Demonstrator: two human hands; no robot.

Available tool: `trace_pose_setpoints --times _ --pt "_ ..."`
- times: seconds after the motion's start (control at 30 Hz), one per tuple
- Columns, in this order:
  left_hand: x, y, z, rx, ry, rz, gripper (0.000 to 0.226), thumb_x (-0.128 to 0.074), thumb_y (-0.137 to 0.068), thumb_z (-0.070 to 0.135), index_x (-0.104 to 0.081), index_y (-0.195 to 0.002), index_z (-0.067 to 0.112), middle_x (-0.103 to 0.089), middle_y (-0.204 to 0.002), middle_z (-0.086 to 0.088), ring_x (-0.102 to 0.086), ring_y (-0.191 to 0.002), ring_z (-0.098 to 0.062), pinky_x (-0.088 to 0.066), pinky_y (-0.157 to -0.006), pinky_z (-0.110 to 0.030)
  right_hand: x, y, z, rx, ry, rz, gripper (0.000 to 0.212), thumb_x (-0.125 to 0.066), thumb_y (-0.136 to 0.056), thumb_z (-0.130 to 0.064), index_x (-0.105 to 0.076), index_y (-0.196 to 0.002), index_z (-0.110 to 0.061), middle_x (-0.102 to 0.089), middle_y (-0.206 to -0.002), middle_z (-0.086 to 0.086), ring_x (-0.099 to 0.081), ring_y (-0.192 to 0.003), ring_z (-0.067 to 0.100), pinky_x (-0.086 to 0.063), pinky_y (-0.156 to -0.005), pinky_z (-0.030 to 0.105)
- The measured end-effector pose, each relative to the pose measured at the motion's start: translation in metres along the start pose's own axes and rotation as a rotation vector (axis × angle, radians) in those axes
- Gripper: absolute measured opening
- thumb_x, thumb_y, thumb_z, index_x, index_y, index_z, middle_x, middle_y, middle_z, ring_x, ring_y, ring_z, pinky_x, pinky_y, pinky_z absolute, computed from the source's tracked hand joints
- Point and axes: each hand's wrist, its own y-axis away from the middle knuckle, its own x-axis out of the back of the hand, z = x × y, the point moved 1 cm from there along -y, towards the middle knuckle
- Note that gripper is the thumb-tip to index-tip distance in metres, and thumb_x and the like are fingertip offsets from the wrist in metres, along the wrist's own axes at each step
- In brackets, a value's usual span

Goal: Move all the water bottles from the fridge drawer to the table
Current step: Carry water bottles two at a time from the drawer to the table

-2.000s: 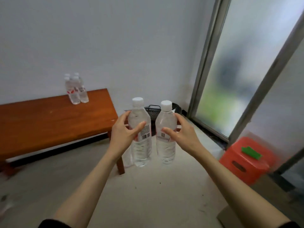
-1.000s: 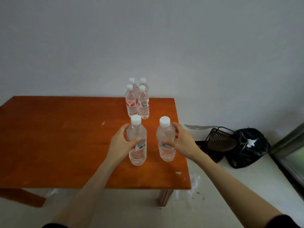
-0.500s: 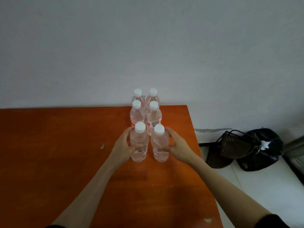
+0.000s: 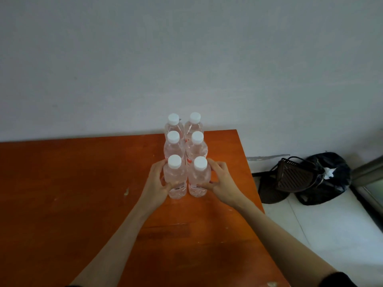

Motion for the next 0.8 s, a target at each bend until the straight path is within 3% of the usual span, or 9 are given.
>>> trace_pose_setpoints --times 0.13,0.3,0.43,0.5,0.57,0.67,0.8 --pt "0.002 0.0 -0.003 -0.004 0.036 -0.005 0.073 -0.071 -0.078 0.019 -0.031 -0.139 0.016 -0.024 -0.128 0.007 -0.03 -0.124 -0.007 -0.033 -0.109 -0.032 -0.003 0.001 -0.001 -0.005 -0.047 0.007 0.073 -0.068 -0.083 -0.017 -0.026 -0.142 -0.028 -0.029 -0.138 0.0 -0.03 -0.125 0.01 -0.031 -0.108 0.032" --pt "0.002 0.003 -0.012 -0.013 0.048 0.026 0.072 -0.069 -0.08 0.022 -0.03 -0.141 0.02 -0.025 -0.141 0.001 -0.031 -0.132 -0.014 -0.034 -0.11 -0.036 -0.011 0.004 -0.002 -0.009 -0.106 0.053 0.073 -0.069 -0.081 -0.019 -0.028 -0.142 -0.026 -0.032 -0.142 0.0 -0.036 -0.131 0.016 -0.035 -0.107 0.037" --pt "-0.001 0.013 -0.018 0.027 0.005 0.09 0.071 -0.064 -0.084 0.03 -0.026 -0.144 0.027 -0.029 -0.148 0.0 -0.034 -0.135 -0.018 -0.036 -0.108 -0.044 -0.017 0.016 -0.005 -0.007 -0.2 0.096 0.071 -0.067 -0.083 -0.024 -0.027 -0.142 -0.024 -0.036 -0.146 -0.003 -0.039 -0.13 0.011 -0.036 -0.101 0.028" --pt "-0.005 0.021 -0.019 0.066 -0.066 0.103 0.067 -0.06 -0.087 0.032 -0.026 -0.145 0.027 -0.031 -0.149 -0.001 -0.035 -0.135 -0.019 -0.035 -0.108 -0.047 -0.019 0.024 -0.003 0.001 -0.193 0.109 0.071 -0.066 -0.084 -0.028 -0.026 -0.143 -0.026 -0.038 -0.146 -0.004 -0.039 -0.131 0.012 -0.037 -0.105 0.033" --pt "-0.013 0.036 -0.02 0.108 -0.092 0.111 0.062 -0.058 -0.088 0.031 -0.029 -0.143 0.025 -0.034 -0.147 -0.003 -0.038 -0.133 -0.02 -0.036 -0.107 -0.044 -0.02 0.036 0.003 -0.039 -0.118 0.117 0.075 -0.063 -0.084 -0.036 -0.021 -0.146 -0.024 -0.032 -0.15 -0.002 -0.033 -0.137 0.017 -0.034 -0.11 0.043" --pt "-0.034 0.063 -0.02 0.127 -0.122 0.017 0.057 -0.055 -0.09 0.032 -0.032 -0.141 0.021 -0.036 -0.147 -0.004 -0.039 -0.132 -0.021 -0.036 -0.107 -0.04 -0.013 0.064 0.013 -0.044 0.04 0.131 0.076 -0.057 -0.087 -0.041 -0.016 -0.148 -0.021 -0.023 -0.154 0.0 -0.024 -0.141 0.018 -0.026 -0.114 0.039" --pt "-0.06 0.085 0.006 -0.093 -0.323 -0.237 0.061 -0.048 -0.091 0.042 -0.025 -0.144 0.023 -0.026 -0.153 0.0 -0.028 -0.139 -0.018 -0.029 -0.112 -0.038 0.017 0.116 0.03 0.048 0.435 0.218 0.073 -0.048 -0.091 -0.046 -0.011 -0.149 -0.023 -0.012 -0.157 -0.001 -0.011 -0.145 0.018 -0.016 -0.117 0.044"
